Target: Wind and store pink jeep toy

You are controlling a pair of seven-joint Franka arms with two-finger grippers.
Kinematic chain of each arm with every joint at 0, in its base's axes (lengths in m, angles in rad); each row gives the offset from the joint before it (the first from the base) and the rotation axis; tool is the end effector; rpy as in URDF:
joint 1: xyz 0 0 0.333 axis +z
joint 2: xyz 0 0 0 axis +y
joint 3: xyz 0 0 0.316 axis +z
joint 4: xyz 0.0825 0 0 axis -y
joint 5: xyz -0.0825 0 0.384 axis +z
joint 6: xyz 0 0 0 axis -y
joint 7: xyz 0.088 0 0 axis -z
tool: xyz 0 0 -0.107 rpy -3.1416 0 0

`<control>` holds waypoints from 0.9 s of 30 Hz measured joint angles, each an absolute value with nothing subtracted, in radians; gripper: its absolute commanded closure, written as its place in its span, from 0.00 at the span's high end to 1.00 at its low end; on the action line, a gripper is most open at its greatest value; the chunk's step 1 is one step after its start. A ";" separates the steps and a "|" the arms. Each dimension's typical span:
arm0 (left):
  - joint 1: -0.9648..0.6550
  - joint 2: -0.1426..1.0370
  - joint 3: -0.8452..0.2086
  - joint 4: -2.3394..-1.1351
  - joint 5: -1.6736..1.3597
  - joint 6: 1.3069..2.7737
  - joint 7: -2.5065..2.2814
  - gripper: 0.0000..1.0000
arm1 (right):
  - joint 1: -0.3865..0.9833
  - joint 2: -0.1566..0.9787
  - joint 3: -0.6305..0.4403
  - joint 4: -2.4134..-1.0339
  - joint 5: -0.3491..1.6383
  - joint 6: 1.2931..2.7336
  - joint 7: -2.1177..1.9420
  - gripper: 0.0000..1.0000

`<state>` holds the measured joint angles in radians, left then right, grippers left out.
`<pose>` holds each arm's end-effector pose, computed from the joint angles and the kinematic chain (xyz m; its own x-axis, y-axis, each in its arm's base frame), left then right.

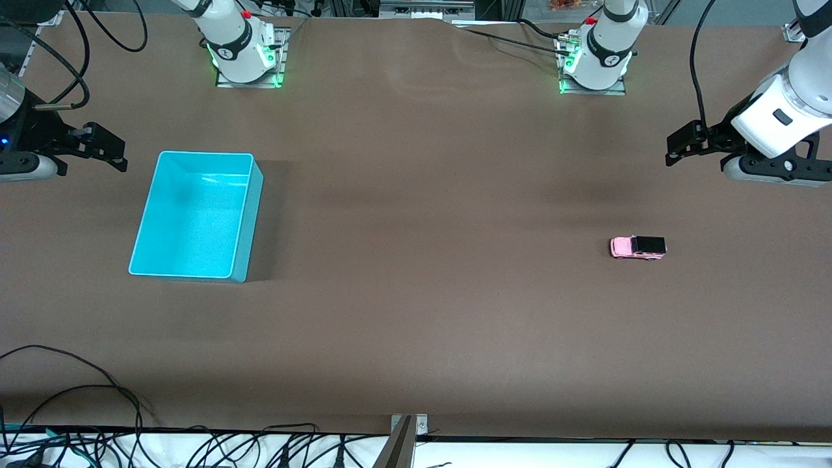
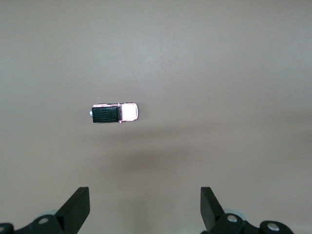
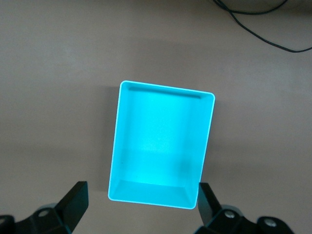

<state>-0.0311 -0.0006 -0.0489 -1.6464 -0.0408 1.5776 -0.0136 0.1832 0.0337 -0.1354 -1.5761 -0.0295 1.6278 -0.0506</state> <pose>0.5498 -0.0484 0.5899 0.9955 -0.0659 -0.0687 -0.0633 -0.9972 0.0397 0.5693 0.0255 0.6083 0.9948 0.1000 0.0165 0.0994 -0.9944 0.0349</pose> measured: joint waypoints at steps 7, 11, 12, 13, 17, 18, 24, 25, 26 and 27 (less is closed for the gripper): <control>-0.030 -0.001 -0.048 -1.646 -0.041 1.578 -0.014 1.00 | 0.183 0.034 -0.135 -1.576 -0.029 1.628 -0.051 1.00; -0.028 0.000 -0.048 -1.646 -0.041 1.578 -0.014 1.00 | 0.183 0.034 -0.135 -1.576 -0.029 1.628 -0.051 1.00; -0.027 0.001 -0.048 -1.646 -0.041 1.577 -0.014 1.00 | 0.183 0.034 -0.135 -1.576 -0.029 1.628 -0.051 1.00; -0.024 0.002 -0.047 -1.646 -0.041 1.577 -0.014 1.00 | 0.183 0.034 -0.135 -1.576 -0.029 1.628 -0.051 1.00; -0.011 0.010 -0.046 -1.646 -0.041 1.576 -0.014 1.00 | 0.183 0.034 -0.135 -1.576 -0.029 1.628 -0.051 1.00; -0.009 0.011 -0.046 -1.646 -0.041 1.576 -0.014 1.00 | 0.183 0.034 -0.135 -1.576 -0.029 1.628 -0.051 1.00; -0.002 0.018 -0.046 -1.646 -0.041 1.564 0.011 1.00 | 0.184 0.034 -0.135 -1.576 -0.029 1.628 -0.051 1.00; -0.001 0.019 -0.046 -1.646 -0.041 1.563 0.034 1.00 | 0.184 0.034 -0.135 -1.576 -0.029 1.628 -0.051 1.00; 0.000 0.021 -0.045 -1.646 -0.041 1.562 0.057 1.00 | 0.184 0.034 -0.135 -1.576 -0.029 1.628 -0.051 1.00; 0.003 0.022 -0.045 -1.646 -0.041 1.561 0.083 1.00 | 0.184 0.034 -0.135 -1.576 -0.029 1.628 -0.051 1.00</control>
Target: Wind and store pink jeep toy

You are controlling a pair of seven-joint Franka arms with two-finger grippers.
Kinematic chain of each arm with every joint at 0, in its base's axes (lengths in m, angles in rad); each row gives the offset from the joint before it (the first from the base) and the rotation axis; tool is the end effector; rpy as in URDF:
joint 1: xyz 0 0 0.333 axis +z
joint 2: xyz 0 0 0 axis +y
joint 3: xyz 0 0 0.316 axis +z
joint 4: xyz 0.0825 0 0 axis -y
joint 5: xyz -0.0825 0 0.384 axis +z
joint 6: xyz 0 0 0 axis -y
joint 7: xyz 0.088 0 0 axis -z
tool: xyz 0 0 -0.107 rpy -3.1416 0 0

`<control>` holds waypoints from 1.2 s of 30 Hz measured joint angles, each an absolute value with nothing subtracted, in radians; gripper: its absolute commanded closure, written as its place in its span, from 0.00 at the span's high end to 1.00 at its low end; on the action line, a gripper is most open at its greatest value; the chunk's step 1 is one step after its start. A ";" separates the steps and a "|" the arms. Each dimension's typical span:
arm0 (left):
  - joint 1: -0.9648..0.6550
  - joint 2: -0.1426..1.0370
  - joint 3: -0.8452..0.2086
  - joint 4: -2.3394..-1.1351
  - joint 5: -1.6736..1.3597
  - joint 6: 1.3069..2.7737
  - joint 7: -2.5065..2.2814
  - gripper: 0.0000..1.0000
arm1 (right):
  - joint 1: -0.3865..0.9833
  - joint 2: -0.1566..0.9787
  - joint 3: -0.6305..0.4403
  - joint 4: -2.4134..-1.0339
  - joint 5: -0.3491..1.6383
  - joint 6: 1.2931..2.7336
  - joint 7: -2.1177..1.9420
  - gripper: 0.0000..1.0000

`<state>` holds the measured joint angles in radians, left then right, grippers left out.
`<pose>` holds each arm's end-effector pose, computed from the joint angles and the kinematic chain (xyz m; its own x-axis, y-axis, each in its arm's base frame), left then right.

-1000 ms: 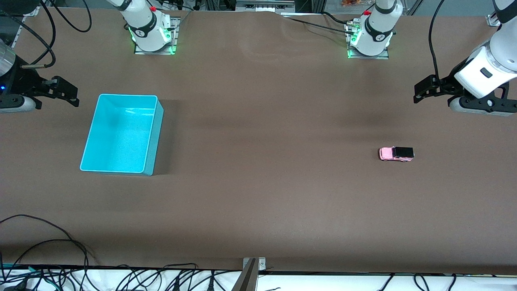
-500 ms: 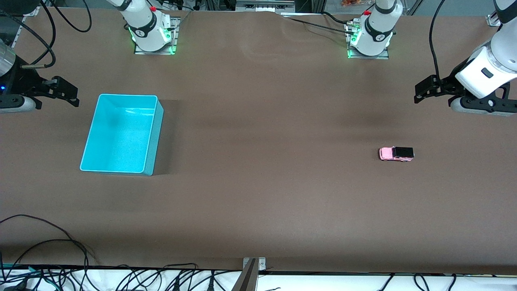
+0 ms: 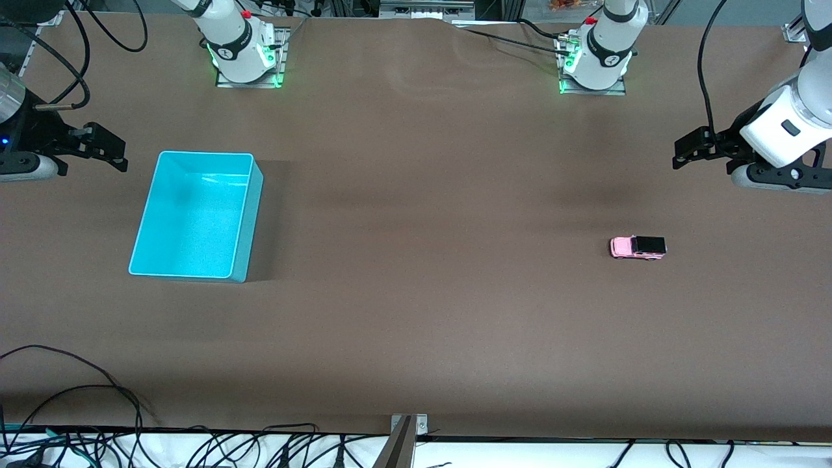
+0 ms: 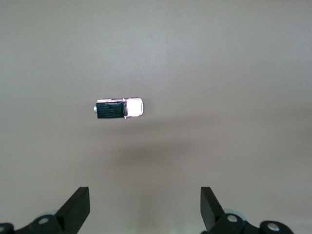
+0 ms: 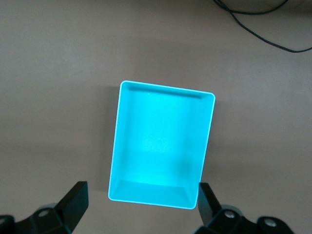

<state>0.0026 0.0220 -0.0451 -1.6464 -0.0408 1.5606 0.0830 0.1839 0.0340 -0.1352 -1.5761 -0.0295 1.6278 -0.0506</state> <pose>0.5549 -0.0278 0.5761 0.9867 -0.1254 -0.1037 -0.1207 -0.9914 0.0504 0.5693 0.0260 0.6082 0.9948 0.1009 0.0162 0.1003 -0.9943 0.0349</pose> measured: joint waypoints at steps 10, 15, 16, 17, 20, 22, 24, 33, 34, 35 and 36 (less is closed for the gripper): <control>0.063 0.052 -0.042 -1.646 -0.041 1.557 0.391 1.00 | 0.185 0.034 -0.134 -1.576 -0.029 1.628 -0.051 1.00; 0.087 0.075 -0.042 -1.646 -0.041 1.556 0.588 1.00 | 0.186 0.034 -0.133 -1.576 -0.029 1.628 -0.051 1.00; 0.092 0.081 -0.042 -1.646 -0.041 1.555 0.637 1.00 | 0.186 0.034 -0.133 -1.576 -0.029 1.628 -0.051 1.00; 0.097 0.087 -0.042 -1.646 -0.041 1.555 0.679 1.00 | 0.186 0.034 -0.133 -1.576 -0.029 1.628 -0.051 1.00; 0.114 0.104 -0.041 -1.646 -0.041 1.555 0.808 1.00 | 0.186 0.034 -0.132 -1.576 -0.029 1.628 -0.051 1.00; 0.126 0.118 -0.041 -1.646 -0.041 1.557 0.888 1.00 | 0.187 0.034 -0.131 -1.576 -0.029 1.628 -0.051 1.00; 0.136 0.134 -0.041 -1.647 -0.040 1.568 0.951 1.00 | 0.187 0.034 -0.130 -1.576 -0.029 1.628 -0.051 1.00; 0.144 0.235 -0.042 -1.651 0.043 1.684 1.194 1.00 | 0.188 0.034 -0.127 -1.576 -0.029 1.628 -0.051 1.00; 0.144 0.248 -0.042 -1.652 0.045 1.700 1.217 1.00 | 0.188 0.034 -0.127 -1.576 -0.029 1.628 -0.051 1.00; 0.144 0.260 -0.042 -1.653 0.047 1.719 1.242 1.00 | 0.188 0.034 -0.128 -1.576 -0.029 1.628 -0.050 1.00; 0.144 0.270 -0.042 -1.656 0.048 1.734 1.260 1.00 | 0.188 0.034 -0.128 -1.576 -0.029 1.628 -0.050 1.00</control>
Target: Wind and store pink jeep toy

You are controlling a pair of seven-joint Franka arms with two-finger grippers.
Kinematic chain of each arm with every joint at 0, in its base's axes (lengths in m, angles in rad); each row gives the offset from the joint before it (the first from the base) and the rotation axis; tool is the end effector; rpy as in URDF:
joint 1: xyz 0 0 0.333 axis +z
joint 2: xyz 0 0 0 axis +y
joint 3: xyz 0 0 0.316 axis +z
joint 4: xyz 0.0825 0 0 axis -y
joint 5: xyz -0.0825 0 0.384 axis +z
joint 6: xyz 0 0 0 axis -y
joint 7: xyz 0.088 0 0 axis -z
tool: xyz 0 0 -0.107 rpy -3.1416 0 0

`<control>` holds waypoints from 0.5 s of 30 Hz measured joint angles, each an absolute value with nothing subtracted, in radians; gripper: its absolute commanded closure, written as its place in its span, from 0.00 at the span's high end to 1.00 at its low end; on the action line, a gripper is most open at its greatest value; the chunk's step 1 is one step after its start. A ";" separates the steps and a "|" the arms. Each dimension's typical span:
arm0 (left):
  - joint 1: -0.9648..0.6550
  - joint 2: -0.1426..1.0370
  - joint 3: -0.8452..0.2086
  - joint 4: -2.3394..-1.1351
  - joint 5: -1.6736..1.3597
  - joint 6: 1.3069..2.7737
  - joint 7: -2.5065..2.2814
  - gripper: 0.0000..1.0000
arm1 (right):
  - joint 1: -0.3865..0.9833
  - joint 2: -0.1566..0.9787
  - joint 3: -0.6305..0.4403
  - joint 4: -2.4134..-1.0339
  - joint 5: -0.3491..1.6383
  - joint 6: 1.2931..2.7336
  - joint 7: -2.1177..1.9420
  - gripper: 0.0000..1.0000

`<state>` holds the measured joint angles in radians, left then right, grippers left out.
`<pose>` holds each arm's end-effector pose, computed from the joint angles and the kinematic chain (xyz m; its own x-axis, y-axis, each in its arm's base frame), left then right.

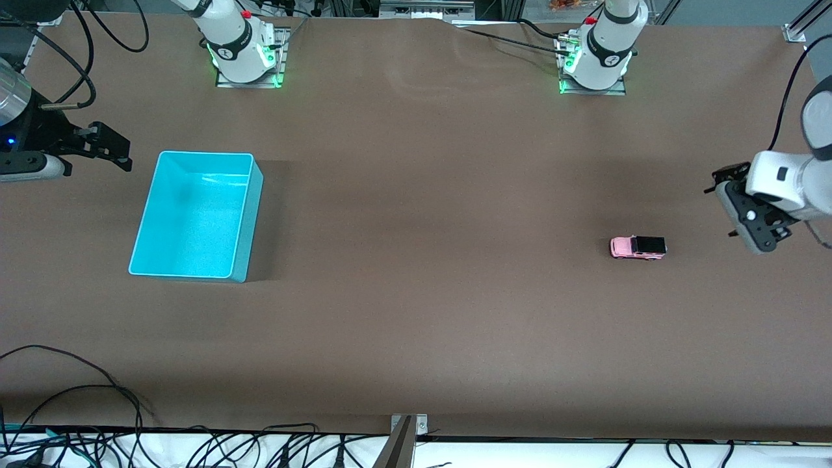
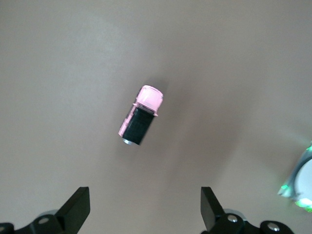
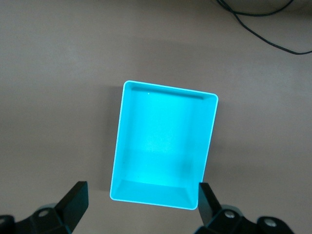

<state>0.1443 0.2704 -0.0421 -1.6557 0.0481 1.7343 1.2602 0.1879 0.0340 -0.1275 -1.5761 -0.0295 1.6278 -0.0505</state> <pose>0.6147 0.0696 0.4376 0.3814 -0.9200 -0.0904 -0.9041 -0.3916 0.1710 0.5690 0.0326 0.6081 0.9935 0.1125 0.0162 0.1118 -0.9931 0.0347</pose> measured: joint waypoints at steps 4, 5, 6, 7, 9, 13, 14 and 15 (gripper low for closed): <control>0.144 0.300 -0.042 -1.687 0.050 1.809 1.317 1.00 | 0.188 0.034 -0.127 -1.576 -0.029 1.628 -0.050 1.00; 0.144 0.304 -0.043 -1.702 0.051 1.830 1.329 1.00 | 0.188 0.034 -0.127 -1.576 -0.029 1.628 -0.050 1.00; 0.144 0.306 -0.043 -1.718 0.051 1.851 1.340 1.00 | 0.188 0.034 -0.127 -1.576 -0.029 1.628 -0.050 1.00; 0.144 0.308 -0.043 -1.737 0.052 1.876 1.354 1.00 | 0.188 0.034 -0.127 -1.576 -0.029 1.628 -0.050 1.00; 0.144 0.310 -0.043 -1.779 0.053 1.928 1.381 1.00 | 0.188 0.034 -0.127 -1.576 -0.029 1.628 -0.050 1.00; 0.145 0.310 -0.043 -1.858 0.054 2.024 1.423 1.00 | 0.188 0.034 -0.127 -1.576 -0.029 1.628 -0.050 1.00; 0.145 0.310 -0.043 -1.886 0.055 2.059 1.437 1.00 | 0.188 0.034 -0.127 -1.576 -0.029 1.628 -0.050 1.00; 0.145 0.310 -0.043 -1.904 0.055 2.081 1.446 1.00 | 0.188 0.034 -0.127 -1.576 -0.029 1.628 -0.050 1.00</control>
